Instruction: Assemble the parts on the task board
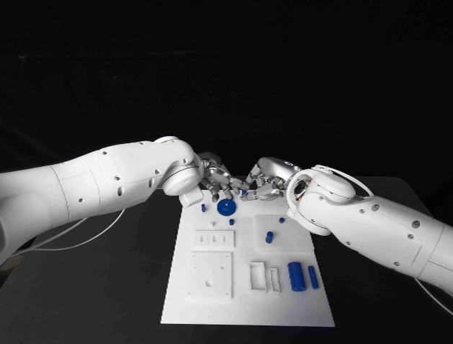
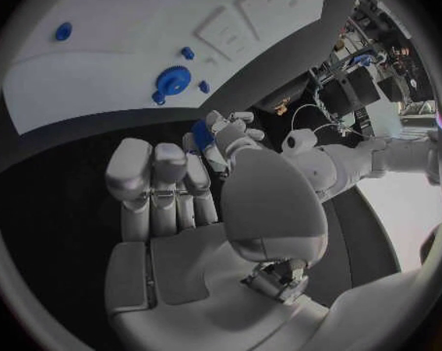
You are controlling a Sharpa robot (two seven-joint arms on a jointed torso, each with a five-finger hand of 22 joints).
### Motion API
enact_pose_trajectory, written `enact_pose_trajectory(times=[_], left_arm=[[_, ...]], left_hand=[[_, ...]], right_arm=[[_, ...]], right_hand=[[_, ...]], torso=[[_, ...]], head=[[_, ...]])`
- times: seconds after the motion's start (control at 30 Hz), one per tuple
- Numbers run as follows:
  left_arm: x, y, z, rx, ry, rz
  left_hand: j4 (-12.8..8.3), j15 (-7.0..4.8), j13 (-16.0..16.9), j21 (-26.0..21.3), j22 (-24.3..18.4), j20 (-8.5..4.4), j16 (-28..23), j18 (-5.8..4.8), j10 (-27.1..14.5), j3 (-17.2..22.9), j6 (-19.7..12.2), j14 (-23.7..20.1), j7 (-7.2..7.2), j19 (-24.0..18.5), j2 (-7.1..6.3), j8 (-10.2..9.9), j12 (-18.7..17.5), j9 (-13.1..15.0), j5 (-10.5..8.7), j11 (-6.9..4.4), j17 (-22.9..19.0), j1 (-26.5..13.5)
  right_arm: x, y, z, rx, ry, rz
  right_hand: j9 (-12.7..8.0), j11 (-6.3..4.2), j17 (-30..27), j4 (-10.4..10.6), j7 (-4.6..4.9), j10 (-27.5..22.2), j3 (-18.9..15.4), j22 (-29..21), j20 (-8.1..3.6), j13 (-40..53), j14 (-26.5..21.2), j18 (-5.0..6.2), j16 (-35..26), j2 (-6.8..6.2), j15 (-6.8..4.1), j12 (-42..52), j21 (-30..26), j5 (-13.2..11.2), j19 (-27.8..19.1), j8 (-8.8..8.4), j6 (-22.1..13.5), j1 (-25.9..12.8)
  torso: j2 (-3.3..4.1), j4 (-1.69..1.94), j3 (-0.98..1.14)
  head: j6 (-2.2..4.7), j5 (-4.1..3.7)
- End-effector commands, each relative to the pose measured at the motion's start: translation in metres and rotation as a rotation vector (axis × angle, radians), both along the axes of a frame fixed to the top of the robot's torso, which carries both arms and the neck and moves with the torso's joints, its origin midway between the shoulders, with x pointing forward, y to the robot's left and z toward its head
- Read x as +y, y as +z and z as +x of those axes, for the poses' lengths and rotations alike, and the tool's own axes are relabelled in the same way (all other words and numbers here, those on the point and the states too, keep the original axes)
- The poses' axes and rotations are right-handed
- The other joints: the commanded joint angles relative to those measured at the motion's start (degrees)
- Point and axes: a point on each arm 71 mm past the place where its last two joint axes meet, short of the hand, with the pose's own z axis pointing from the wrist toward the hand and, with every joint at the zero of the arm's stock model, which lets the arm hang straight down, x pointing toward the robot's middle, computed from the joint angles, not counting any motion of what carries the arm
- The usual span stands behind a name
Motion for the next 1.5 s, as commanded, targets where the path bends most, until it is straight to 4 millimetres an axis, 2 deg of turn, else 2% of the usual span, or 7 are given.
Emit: enact_pose_trajectory(times=[0.03, 0.63, 0.8, 0.9, 0.97, 1.27, 1.5], left_arm=[[-0.0043, -0.0011, -0.0017, 0.008, -0.024, 0.011], [-0.0087, -0.0017, -0.0041, 0.018, -0.047, 0.017], [-0.0083, -0.0015, -0.0038, 0.013, -0.042, 0.016], [-0.0081, -0.0011, -0.0033, 0.007, -0.036, 0.013], [-0.0079, -0.001, -0.003, 0.006, -0.034, 0.013], [-0.009, -0.0018, -0.0022, 0.012, -0.036, 0.017], [-0.0096, -0.0053, -0.0019, 0.026, -0.04, 0.025]], left_hand=[[-0.2, -0.11, 0.1, -0.7, 0.7, 0.03, 0.3, -0.55, 2.2, -0.1, -0.2, -0.3, -0.19, 0.4, 0.09, -0.1, -0.2, -0.1, -0.21, -0.22, 0.0, 0.1], [-0.8, -0.12, 0.1, -2.4, 3.2, 0.01, 0.4, -0.63, 2.3, -0.2, -0.1, -0.4, -0.23, 0.9, 0.67, -0.1, -0.2, -0.3, -0.24, -0.24, -0.1, 0.3], [-2.1, -0.18, 0.1, -2.9, 3.7, -0.03, 0.4, -0.66, 2.2, 0.1, -0.2, -0.4, -0.35, 1.0, 2.38, -0.2, -0.3, -0.4, 1.02, -0.31, -0.1, 1.5], [-4.4, -0.23, 0.0, -3.3, 4.3, -0.09, 0.4, -0.72, 2.2, 0.6, -0.4, -0.4, -0.51, 1.1, 4.87, -0.2, -0.5, -0.6, 2.56, -0.37, -0.1, 3.2], [-5.2, -0.24, -0.1, -3.4, 4.4, -0.11, 0.4, -0.73, 2.2, 0.9, -0.5, -0.4, -0.56, 1.2, 5.61, -0.2, -0.6, -0.7, 3.34, -0.39, -0.1, 3.6], [-8.6, -0.28, -0.2, -4.3, 5.9, -0.16, 0.5, -0.8, 2.3, 2.3, -0.6, -0.3, -0.71, 1.5, 7.65, -0.1, -0.6, -0.6, 4.17, -0.43, -0.1, 3.4], [-10.0, -0.27, -0.3, -5.2, 7.1, -0.17, 0.5, -0.83, 2.2, 3.0, -0.7, -0.4, -0.73, 1.7, 7.92, -0.1, -0.6, -0.3, 5.66, -0.43, 0.0, 2.8]], right_arm=[[0.0028, -0.0003, -0.0006, 0.001, 0.013, -0.024], [0.0034, -0.0026, 0.0004, 0.005, 0.012, -0.044], [0.0043, -0.0028, -0.0002, 0.008, 0.017, -0.047], [0.0051, -0.0029, -0.0007, 0.009, 0.021, -0.048], [0.0057, -0.003, -0.0011, 0.01, 0.022, -0.048], [0.0073, -0.0029, -0.002, 0.009, 0.026, -0.046], [0.0077, -0.0026, -0.0022, 0.008, 0.026, -0.045]], right_hand=[[0.1, -0.25, 0.1, 0.0, 0.1, 0.0, 0.2, 6.7, -0.32, 0.0, 0.1, -0.26, -0.2, -0.24, -0.36, -0.3, -0.2, 0.3, 3.8, 0.37, 0.4, -0.1], [0.2, -0.28, 0.1, -0.1, 0.05, -0.1, 0.2, 6.7, -0.32, 0.0, 0.1, -0.23, -0.2, -0.12, -0.38, -0.3, -0.3, 0.5, 3.8, 0.37, 0.6, -0.1], [0.2, -0.28, 0.1, -0.1, 0.03, -0.1, 0.2, 6.7, -0.32, 0.0, 0.1, -0.23, -0.2, -0.11, -0.38, -0.4, -0.3, 0.5, 3.8, 0.37, 0.6, -0.1], [0.2, -0.28, 0.1, -0.1, 0.03, -0.1, 0.2, 6.7, -0.32, 0.0, 0.1, -0.23, -0.2, -0.11, -0.38, -0.4, -0.3, 0.5, 3.8, 0.37, 0.6, -0.1], [0.2, -0.28, 0.1, -0.1, 0.03, -0.1, 0.2, 6.7, -0.32, 0.0, 0.1, -0.23, -0.2, -0.11, -0.38, -0.4, -0.3, 0.5, 3.8, 0.37, 0.6, -0.1], [0.2, -0.28, 0.1, -0.1, 0.03, -0.1, 0.2, 6.7, -0.32, 0.0, 0.1, -0.23, -0.2, -0.11, -0.38, -0.4, -0.3, 0.5, 3.8, 0.37, 0.6, -0.1], [0.2, -0.28, 0.1, -0.1, 0.03, -0.1, 0.2, 6.7, -0.32, 0.0, 0.1, -0.23, -0.2, -0.11, -0.38, -0.4, -0.3, 0.5, 3.8, 0.37, 0.6, -0.1]], torso=[[-0.02, 0.01, 0.01], [0.04, -0.02, 0.06], [0.05, -0.04, 0.03], [0.03, -0.06, 0.02], [0.03, -0.06, 0.03], [0.07, -0.07, 0.04], [0.07, -0.1, 0.05]], head=[[-0.04, 0.05], [-0.03, -0.04], [-0.1, 0.0], [-0.1, -0.03], [-0.12, 0.0], [-0.22, 0.03], [-0.33, -0.02]])
